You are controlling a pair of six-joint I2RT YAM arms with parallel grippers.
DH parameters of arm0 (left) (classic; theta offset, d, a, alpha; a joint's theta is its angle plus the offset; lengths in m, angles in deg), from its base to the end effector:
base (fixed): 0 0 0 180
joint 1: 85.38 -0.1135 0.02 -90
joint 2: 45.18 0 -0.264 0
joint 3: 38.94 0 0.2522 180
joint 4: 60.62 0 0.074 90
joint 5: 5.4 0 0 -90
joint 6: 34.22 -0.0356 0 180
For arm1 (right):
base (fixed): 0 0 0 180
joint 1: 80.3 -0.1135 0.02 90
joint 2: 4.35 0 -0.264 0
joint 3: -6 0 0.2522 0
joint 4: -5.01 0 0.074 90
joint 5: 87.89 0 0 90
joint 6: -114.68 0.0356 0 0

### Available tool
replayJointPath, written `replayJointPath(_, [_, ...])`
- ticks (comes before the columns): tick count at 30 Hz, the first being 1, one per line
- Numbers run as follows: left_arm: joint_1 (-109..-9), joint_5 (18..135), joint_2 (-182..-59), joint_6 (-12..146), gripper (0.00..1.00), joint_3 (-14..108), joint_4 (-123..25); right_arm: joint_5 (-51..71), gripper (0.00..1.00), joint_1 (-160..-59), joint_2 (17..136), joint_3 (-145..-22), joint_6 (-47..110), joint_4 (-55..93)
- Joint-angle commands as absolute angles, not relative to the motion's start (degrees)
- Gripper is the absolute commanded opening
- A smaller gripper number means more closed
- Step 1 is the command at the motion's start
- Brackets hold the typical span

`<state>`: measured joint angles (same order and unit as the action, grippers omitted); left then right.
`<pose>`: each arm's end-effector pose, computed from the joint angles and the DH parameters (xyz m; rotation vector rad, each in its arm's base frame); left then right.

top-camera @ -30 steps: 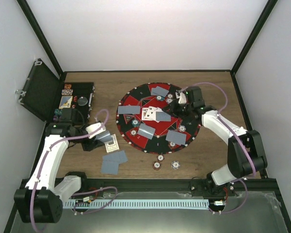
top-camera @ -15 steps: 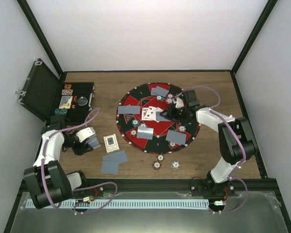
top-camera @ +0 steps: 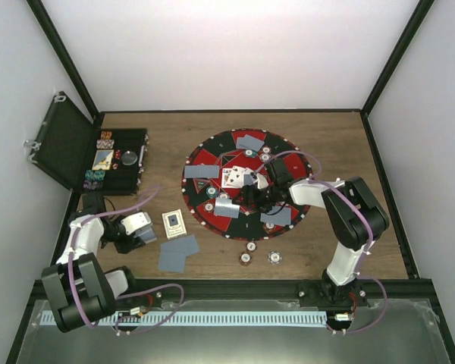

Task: Distribute texas hold em gaming equipment

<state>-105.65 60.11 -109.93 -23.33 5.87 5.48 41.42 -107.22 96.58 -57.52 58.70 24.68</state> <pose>0.1475 0.0388 0.1601 1.3711 2.3892 -0.3141 0.2801 0.1675 0.1343 -0.1182 2.7358 1.2463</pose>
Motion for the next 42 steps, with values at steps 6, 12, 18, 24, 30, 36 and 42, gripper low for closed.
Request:
replayJointPath(6, [-105.9,61.8,-110.6,-25.8,0.74,4.9,4.4,43.7,0.67,-108.1,99.4,-56.3,58.4,21.4])
replayJointPath(12, [-105.9,62.0,-111.8,-25.2,1.0,7.4,6.8,44.2,0.56,-108.8,99.5,-56.6,58.6,21.0])
replayJointPath(18, [-106.3,61.0,-110.2,-23.2,1.0,11.8,11.0,44.6,0.39,-109.0,100.0,-56.5,58.9,20.4])
replayJointPath(24, [-106.3,55.4,-111.3,-21.1,1.0,18.3,15.9,45.6,0.2,-109.0,99.2,-57.8,59.2,20.4])
replayJointPath(30, [-106.3,53.1,-111.7,-20.7,1.0,22.3,19.2,48.2,0.09,-109.0,97.5,-58.7,60.4,19.5])
replayJointPath(36, [-106.3,54.0,-109.6,-21.1,1.0,22.2,19.4,51.0,0.04,-107.2,94.9,-58.0,61.5,18.6])
replayJointPath(42, [-106.3,55.0,-109.5,-19.9,1.0,23.2,19.0,56.4,0.04,-98.4,89.9,-57.1,59.3,20.2])
